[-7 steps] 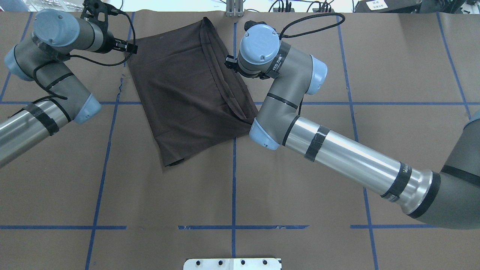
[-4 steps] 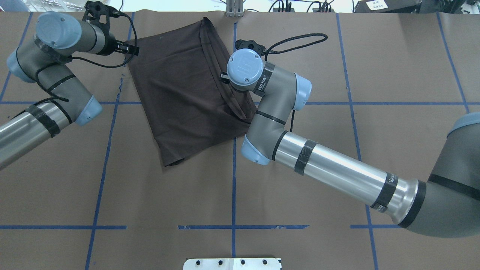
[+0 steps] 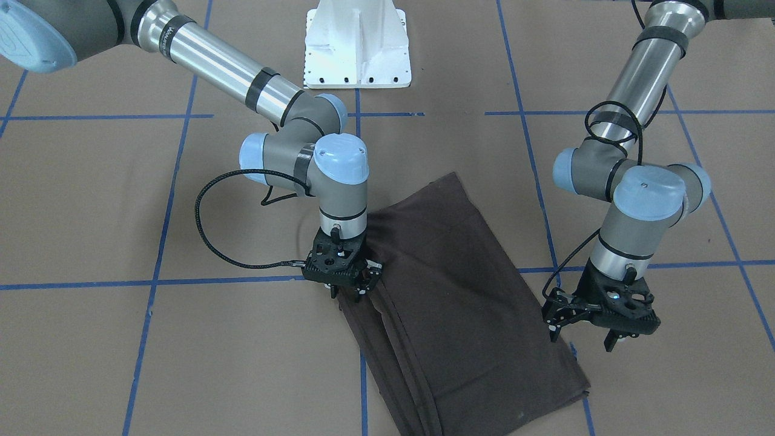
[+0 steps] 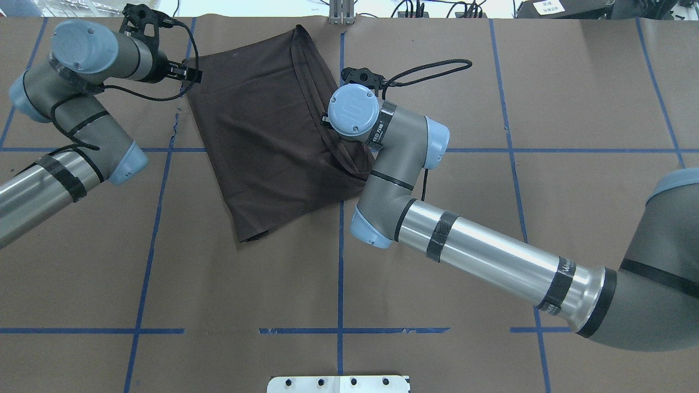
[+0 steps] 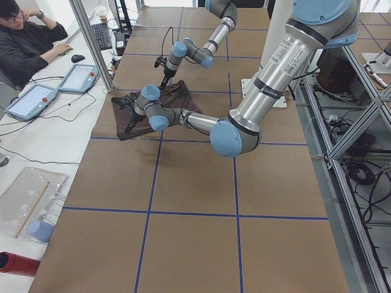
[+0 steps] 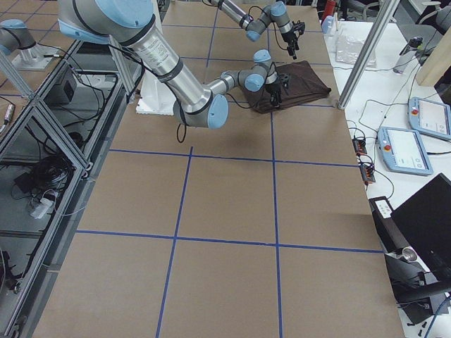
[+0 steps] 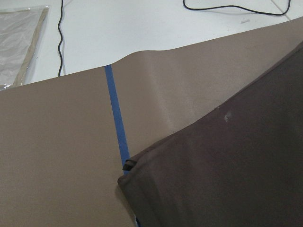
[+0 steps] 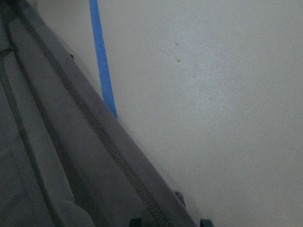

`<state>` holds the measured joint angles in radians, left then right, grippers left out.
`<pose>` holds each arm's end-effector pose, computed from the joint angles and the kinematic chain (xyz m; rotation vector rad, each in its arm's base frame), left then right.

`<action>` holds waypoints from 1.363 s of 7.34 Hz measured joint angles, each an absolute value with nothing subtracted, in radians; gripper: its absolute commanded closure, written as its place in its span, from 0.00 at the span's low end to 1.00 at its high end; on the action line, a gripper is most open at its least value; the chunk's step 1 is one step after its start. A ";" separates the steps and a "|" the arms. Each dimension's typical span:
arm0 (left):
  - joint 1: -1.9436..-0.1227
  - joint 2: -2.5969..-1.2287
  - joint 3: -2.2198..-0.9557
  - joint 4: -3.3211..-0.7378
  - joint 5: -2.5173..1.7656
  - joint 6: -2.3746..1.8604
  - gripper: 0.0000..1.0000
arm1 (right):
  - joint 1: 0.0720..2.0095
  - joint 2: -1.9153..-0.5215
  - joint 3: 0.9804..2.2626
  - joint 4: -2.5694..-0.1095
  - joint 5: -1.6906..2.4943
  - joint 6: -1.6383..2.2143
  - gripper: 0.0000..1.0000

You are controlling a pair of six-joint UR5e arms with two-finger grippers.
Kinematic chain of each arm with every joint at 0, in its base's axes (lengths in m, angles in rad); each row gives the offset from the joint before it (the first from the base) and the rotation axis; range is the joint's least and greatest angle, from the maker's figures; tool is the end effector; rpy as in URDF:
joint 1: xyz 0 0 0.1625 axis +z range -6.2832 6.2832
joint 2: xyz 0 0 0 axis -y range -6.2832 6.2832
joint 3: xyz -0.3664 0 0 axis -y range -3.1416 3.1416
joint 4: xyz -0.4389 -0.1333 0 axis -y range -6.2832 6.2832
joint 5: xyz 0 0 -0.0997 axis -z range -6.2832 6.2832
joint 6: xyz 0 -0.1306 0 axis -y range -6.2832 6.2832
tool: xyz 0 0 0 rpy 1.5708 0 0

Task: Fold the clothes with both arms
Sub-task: 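Grasp the shirt's far corner with the right gripper while the left holds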

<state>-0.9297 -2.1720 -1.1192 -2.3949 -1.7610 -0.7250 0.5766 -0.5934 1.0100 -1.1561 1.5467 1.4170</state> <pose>0.3934 -0.7088 0.3889 0.6423 0.7480 0.0156 -0.6539 -0.5880 0.2041 0.3205 -0.7741 0.4080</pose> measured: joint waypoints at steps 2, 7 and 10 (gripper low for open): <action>-0.930 -2.169 -1.122 -2.395 -1.761 -0.729 0.00 | 0.575 -0.592 1.006 -1.156 1.543 1.416 0.90; -0.930 -2.168 -1.123 -2.395 -1.761 -0.730 0.00 | 0.577 -0.587 0.999 -1.157 1.534 1.424 1.00; -0.929 -2.167 -1.127 -2.396 -1.761 -0.730 0.00 | 0.574 -0.613 1.096 -1.176 1.541 1.439 1.00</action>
